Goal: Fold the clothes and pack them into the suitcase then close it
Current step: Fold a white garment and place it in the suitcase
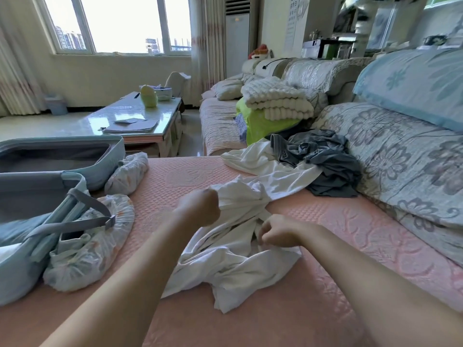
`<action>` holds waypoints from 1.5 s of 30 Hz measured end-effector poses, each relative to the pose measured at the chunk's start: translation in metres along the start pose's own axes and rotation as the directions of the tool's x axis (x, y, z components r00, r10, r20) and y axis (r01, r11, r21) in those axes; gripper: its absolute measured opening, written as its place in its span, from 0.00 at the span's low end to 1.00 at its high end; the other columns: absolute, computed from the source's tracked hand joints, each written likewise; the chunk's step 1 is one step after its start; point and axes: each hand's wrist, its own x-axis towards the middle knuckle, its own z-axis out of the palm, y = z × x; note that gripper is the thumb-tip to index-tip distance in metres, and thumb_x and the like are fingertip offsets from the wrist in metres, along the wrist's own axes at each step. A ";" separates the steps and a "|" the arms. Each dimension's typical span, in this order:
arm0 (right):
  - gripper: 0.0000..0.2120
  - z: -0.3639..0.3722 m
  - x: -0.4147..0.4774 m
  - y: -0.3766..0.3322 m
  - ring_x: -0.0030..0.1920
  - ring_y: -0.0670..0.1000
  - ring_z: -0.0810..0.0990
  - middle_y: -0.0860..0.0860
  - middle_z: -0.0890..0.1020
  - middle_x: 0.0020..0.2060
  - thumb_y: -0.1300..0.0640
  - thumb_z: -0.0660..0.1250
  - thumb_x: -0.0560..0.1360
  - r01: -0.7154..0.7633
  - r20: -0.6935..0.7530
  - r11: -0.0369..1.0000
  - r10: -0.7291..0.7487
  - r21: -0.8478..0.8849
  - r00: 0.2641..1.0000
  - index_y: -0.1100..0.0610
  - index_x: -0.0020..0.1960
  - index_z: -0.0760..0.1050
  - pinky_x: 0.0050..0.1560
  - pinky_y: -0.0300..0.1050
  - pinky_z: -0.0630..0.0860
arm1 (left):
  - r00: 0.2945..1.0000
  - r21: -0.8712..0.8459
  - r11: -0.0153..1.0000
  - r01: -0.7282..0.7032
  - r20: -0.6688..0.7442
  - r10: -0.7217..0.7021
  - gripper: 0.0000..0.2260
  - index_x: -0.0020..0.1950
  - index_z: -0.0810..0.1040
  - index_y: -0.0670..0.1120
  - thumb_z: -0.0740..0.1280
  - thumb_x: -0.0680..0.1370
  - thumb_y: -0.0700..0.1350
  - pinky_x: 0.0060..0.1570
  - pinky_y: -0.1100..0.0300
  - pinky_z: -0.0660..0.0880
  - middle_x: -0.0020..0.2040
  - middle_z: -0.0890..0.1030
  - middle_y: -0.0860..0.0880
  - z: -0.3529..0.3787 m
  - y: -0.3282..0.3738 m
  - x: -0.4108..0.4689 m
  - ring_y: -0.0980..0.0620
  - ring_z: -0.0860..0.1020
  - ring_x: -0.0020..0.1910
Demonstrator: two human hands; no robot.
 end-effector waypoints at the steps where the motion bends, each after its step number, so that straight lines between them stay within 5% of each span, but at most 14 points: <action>1: 0.11 -0.001 0.004 0.002 0.51 0.49 0.81 0.48 0.84 0.49 0.54 0.64 0.71 0.030 -0.117 0.999 -0.027 0.022 0.993 0.50 0.48 0.84 0.54 0.46 0.80 | 0.990 -0.102 0.992 -0.077 -0.122 0.064 0.08 0.57 0.78 0.52 0.65 0.78 0.48 0.49 0.53 0.75 0.56 0.78 0.50 0.003 0.012 0.006 0.48 0.76 0.52; 6: 0.14 0.000 0.034 0.016 0.63 0.52 0.75 0.49 0.75 0.65 0.54 0.64 0.76 0.078 -0.317 0.997 -0.078 -0.014 0.945 0.46 0.60 0.78 0.63 0.48 0.74 | 0.973 0.110 0.967 -0.230 0.054 0.225 0.23 0.75 0.64 0.64 0.63 0.80 0.52 0.74 0.44 0.58 0.78 0.58 0.49 0.033 0.042 0.023 0.45 0.59 0.76; 9: 0.26 0.002 0.049 0.018 0.71 0.55 0.68 0.52 0.67 0.72 0.55 0.65 0.76 0.039 -0.283 0.998 -0.052 -0.049 0.958 0.46 0.73 0.67 0.69 0.53 0.70 | 0.989 -0.188 0.976 -0.114 0.073 0.129 0.16 0.68 0.74 0.59 0.64 0.80 0.50 0.61 0.50 0.71 0.66 0.73 0.50 0.043 0.026 0.034 0.46 0.73 0.64; 12: 0.33 0.004 0.062 0.009 0.73 0.56 0.64 0.52 0.63 0.72 0.56 0.64 0.74 0.015 -0.268 0.999 -0.005 0.035 0.963 0.42 0.77 0.59 0.71 0.54 0.68 | 0.990 -0.572 0.815 -0.093 -0.137 0.017 0.08 0.50 0.82 0.54 0.68 0.76 0.42 0.43 0.53 0.71 0.49 0.74 0.47 0.032 0.004 0.034 0.48 0.74 0.44; 16: 0.39 0.014 0.071 -0.008 0.74 0.58 0.63 0.53 0.62 0.74 0.54 0.63 0.71 -0.024 -0.227 0.998 0.038 0.061 0.973 0.40 0.78 0.51 0.71 0.57 0.66 | 0.872 -0.163 0.958 0.235 -0.401 -0.282 0.12 0.52 0.83 0.43 0.62 0.76 0.35 0.49 0.50 0.77 0.55 0.76 0.39 0.006 -0.052 0.025 0.38 0.77 0.52; 19: 0.41 0.023 0.077 -0.017 0.74 0.58 0.64 0.54 0.61 0.73 0.54 0.65 0.73 -0.053 -0.178 0.999 0.051 -0.008 0.983 0.40 0.79 0.47 0.73 0.56 0.65 | 0.788 -0.036 0.808 0.588 -0.197 -0.583 0.16 0.66 0.75 0.37 0.57 0.80 0.36 0.58 0.45 0.75 0.68 0.69 0.35 -0.001 -0.087 0.009 0.35 0.72 0.64; 21: 0.43 0.027 0.079 -0.024 0.74 0.59 0.65 0.55 0.59 0.76 0.56 0.64 0.75 -0.092 -0.161 0.994 0.082 -0.060 0.983 0.40 0.80 0.42 0.72 0.56 0.66 | 0.766 0.097 0.760 0.643 -0.062 -0.640 0.21 0.74 0.66 0.39 0.57 0.81 0.39 0.61 0.44 0.73 0.71 0.65 0.37 0.002 -0.087 -0.004 0.36 0.68 0.69; 24: 0.43 0.027 0.073 -0.029 0.72 0.59 0.69 0.55 0.65 0.75 0.59 0.61 0.79 -0.138 -0.196 0.960 0.090 -0.245 0.977 0.41 0.80 0.35 0.69 0.56 0.70 | 0.919 0.225 0.891 0.393 -0.060 -0.390 0.29 0.80 0.52 0.49 0.57 0.81 0.41 0.68 0.45 0.66 0.78 0.57 0.40 0.010 -0.065 -0.009 0.39 0.59 0.76; 28: 0.41 0.027 0.066 -0.021 0.68 0.58 0.74 0.55 0.71 0.71 0.59 0.58 0.79 -0.166 -0.193 0.915 0.099 -0.368 0.976 0.44 0.81 0.34 0.65 0.56 0.73 | 0.979 -0.122 0.972 -0.201 0.008 0.203 0.19 0.70 0.72 0.60 0.66 0.79 0.57 0.61 0.58 0.67 0.69 0.72 0.54 0.019 -0.011 -0.007 0.49 0.71 0.68; 31: 0.42 0.030 0.063 -0.010 0.71 0.59 0.67 0.57 0.64 0.73 0.50 0.61 0.79 -0.214 -0.203 0.867 0.134 -0.451 0.970 0.44 0.81 0.36 0.67 0.58 0.69 | 0.895 -0.155 0.978 -0.142 0.403 0.194 0.29 0.72 0.71 0.57 0.71 0.73 0.62 0.63 0.58 0.70 0.67 0.74 0.51 0.034 0.013 -0.005 0.47 0.74 0.65; 33: 0.46 0.027 0.056 -0.002 0.71 0.60 0.66 0.57 0.61 0.73 0.47 0.67 0.77 -0.218 -0.183 0.879 0.153 -0.423 0.971 0.41 0.80 0.36 0.65 0.58 0.70 | 0.895 -0.019 0.990 -0.138 0.425 0.133 0.30 0.73 0.70 0.56 0.73 0.72 0.53 0.61 0.54 0.75 0.65 0.77 0.49 0.043 0.013 -0.004 0.46 0.78 0.60; 38: 0.16 0.006 0.033 0.016 0.59 0.57 0.80 0.55 0.79 0.62 0.60 0.64 0.78 -0.017 -0.149 0.948 -0.033 -0.317 0.988 0.52 0.64 0.79 0.57 0.43 0.75 | 0.991 -0.228 0.974 0.011 0.132 0.020 0.17 0.61 0.82 0.50 0.66 0.75 0.38 0.57 0.58 0.76 0.59 0.81 0.48 0.031 0.012 -0.002 0.46 0.79 0.57; 42: 0.13 -0.007 0.022 0.036 0.54 0.53 0.82 0.50 0.83 0.55 0.64 0.63 0.75 -0.087 -0.279 0.929 -0.018 -0.359 0.960 0.52 0.52 0.83 0.57 0.45 0.79 | 0.972 -0.539 0.843 0.000 -0.197 -0.126 0.16 0.57 0.84 0.47 0.65 0.73 0.35 0.59 0.57 0.74 0.57 0.82 0.45 0.016 0.020 -0.002 0.45 0.79 0.58; 45: 0.13 -0.004 0.010 0.045 0.53 0.49 0.81 0.44 0.83 0.54 0.58 0.63 0.74 -0.032 -0.260 0.955 -0.048 -0.295 0.965 0.47 0.51 0.83 0.56 0.44 0.79 | 0.941 -0.229 0.972 0.051 0.337 0.030 0.12 0.58 0.82 0.44 0.70 0.74 0.42 0.50 0.54 0.80 0.53 0.83 0.44 0.005 0.037 -0.013 0.45 0.82 0.51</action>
